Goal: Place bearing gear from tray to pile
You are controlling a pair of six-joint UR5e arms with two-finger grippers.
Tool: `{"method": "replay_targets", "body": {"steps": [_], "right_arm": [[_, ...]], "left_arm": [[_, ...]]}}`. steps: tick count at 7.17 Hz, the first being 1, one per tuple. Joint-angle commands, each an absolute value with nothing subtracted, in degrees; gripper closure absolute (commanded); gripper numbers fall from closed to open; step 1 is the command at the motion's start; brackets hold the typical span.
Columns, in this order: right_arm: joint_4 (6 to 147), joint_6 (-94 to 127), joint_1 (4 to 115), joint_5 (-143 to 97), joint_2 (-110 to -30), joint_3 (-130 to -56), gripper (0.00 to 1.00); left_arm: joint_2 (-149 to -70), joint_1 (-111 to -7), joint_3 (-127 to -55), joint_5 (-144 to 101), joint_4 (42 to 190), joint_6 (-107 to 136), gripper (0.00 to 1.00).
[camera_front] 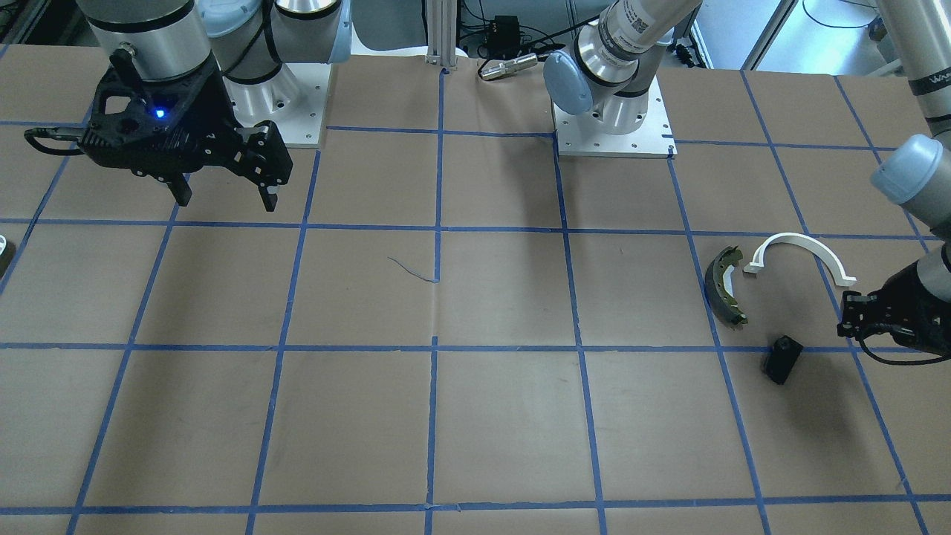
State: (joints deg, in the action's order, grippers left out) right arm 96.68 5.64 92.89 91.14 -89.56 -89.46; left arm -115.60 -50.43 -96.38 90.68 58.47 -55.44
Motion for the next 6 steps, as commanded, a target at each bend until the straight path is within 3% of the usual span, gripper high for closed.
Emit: {"method": "replay_targets", "body": {"steps": [1,2,4,6], "right_arm": [[96.6,5.6,92.9,91.1,-89.6,-89.5,0.0],[96.6,5.6,92.9,91.1,-89.6,-89.5,0.0],[96.6,5.6,92.9,91.1,-89.6,-89.5,0.0],[96.6,5.6,92.9,91.1,-89.6,-89.5,0.0]], "left_arm": [[-118.0,-48.8,-97.2,89.7,57.5,-57.0,0.89],[-117.7,-48.1,-98.4,89.0,57.2,-57.0,0.64],[-116.6,-48.4,-98.5,89.0,58.0,-56.1,0.0],[-111.9,-52.3,-96.9,89.2,62.4,-51.6,0.0]]}}
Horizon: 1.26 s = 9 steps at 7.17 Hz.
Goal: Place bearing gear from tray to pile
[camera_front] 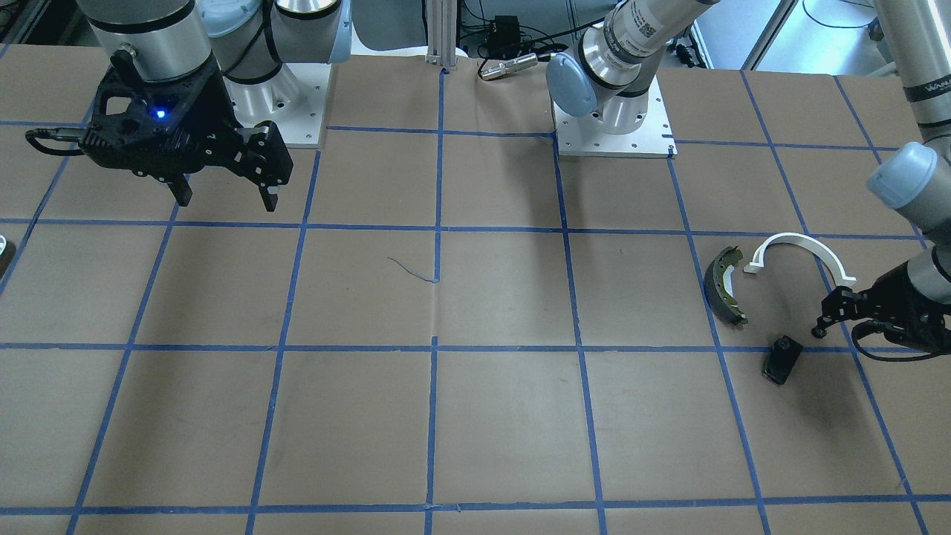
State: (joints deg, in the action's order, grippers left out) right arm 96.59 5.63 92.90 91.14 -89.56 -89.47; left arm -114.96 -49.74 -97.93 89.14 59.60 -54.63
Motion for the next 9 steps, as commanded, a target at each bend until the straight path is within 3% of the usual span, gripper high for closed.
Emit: {"method": "replay_targets", "body": {"steps": [1,6,8,9], "right_arm": [[96.6,5.7,92.9,91.1,-89.6,-89.5,0.0],[96.6,5.6,92.9,91.1,-89.6,-89.5,0.0],[96.6,5.6,92.9,91.1,-89.6,-89.5,0.0],[96.6,5.6,92.9,91.1,-89.6,-89.5,0.0]], "left_arm": [[-108.3,-58.4,-94.7,89.3,66.8,-45.2,0.0],[-97.8,-90.3,-82.0,89.9,90.8,-3.9,0.0],[-92.3,-91.1,-83.5,90.0,94.2,-2.5,0.0],[-91.9,-90.8,-86.4,90.3,86.5,-1.8,0.0]]}}
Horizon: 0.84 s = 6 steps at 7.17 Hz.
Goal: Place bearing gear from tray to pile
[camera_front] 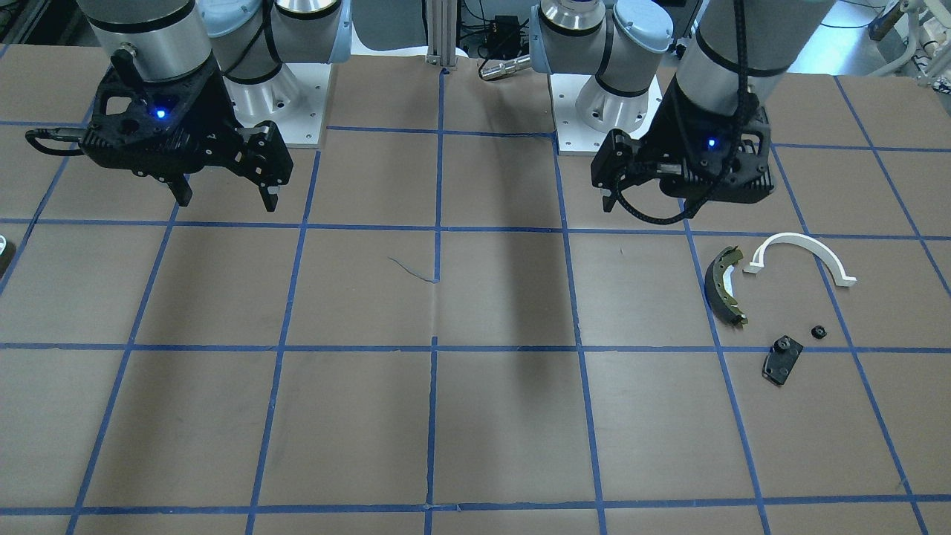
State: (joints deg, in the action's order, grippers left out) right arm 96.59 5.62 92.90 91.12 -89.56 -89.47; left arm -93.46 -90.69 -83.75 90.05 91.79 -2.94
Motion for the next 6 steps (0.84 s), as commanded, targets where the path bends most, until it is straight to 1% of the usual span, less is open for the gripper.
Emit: {"method": "replay_targets", "body": {"steps": [1,2,4,6], "right_arm": [[96.6,5.6,92.9,91.1,-89.6,-89.5,0.0],[96.6,5.6,92.9,91.1,-89.6,-89.5,0.0],[96.6,5.6,92.9,91.1,-89.6,-89.5,0.0],[96.6,5.6,92.9,91.1,-89.6,-89.5,0.0]], "left_arm": [[-91.5,-90.6,-90.1,90.6,78.7,-1.7,0.0],[-88.9,-90.4,-92.5,90.6,80.0,-1.7,0.0],[-87.9,-86.5,-89.6,90.5,89.6,-1.6,0.0],[-89.3,-86.5,-87.4,90.4,91.2,-1.6,0.0]]}}
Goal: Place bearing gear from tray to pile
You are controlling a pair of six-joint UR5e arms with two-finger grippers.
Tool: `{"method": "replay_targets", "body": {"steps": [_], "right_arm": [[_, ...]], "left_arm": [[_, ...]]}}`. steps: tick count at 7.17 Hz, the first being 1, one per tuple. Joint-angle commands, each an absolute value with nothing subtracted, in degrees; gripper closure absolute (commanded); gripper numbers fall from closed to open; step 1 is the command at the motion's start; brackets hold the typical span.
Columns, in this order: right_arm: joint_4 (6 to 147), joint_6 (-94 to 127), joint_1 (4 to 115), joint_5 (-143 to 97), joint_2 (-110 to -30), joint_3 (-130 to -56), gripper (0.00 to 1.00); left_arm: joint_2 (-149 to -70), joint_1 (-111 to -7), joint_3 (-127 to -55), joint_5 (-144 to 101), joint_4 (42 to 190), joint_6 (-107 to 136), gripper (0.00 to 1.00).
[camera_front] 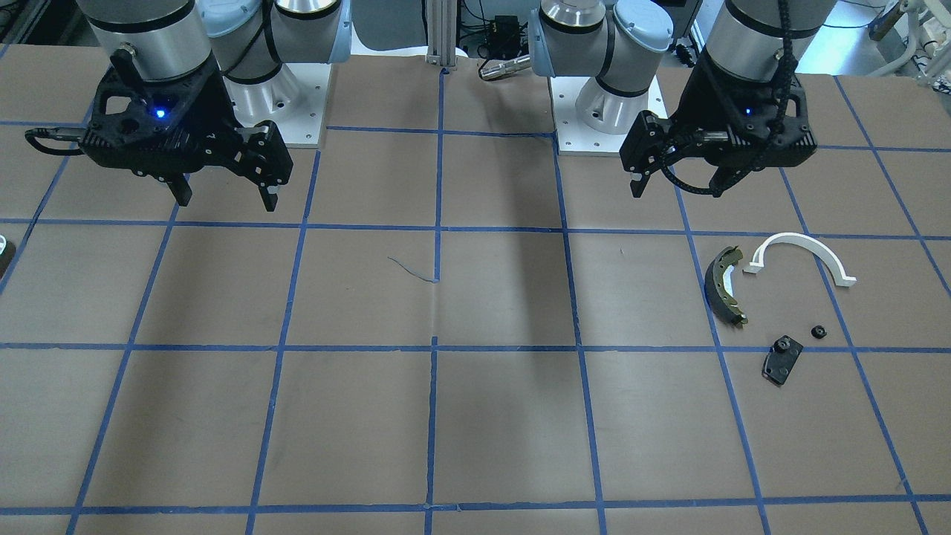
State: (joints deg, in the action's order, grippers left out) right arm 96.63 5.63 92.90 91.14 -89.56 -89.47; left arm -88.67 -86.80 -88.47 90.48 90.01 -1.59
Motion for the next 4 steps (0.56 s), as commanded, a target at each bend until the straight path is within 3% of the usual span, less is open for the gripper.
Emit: {"method": "replay_targets", "body": {"steps": [1,4], "right_arm": [[96.6,5.6,92.9,91.1,-89.6,-89.5,0.0],[96.6,5.6,92.9,91.1,-89.6,-89.5,0.0]], "left_arm": [[-89.0,-86.3,-87.3,90.4,91.2,-1.6,0.0],[-89.3,-86.8,-87.5,90.4,91.2,-1.6,0.0]]}}
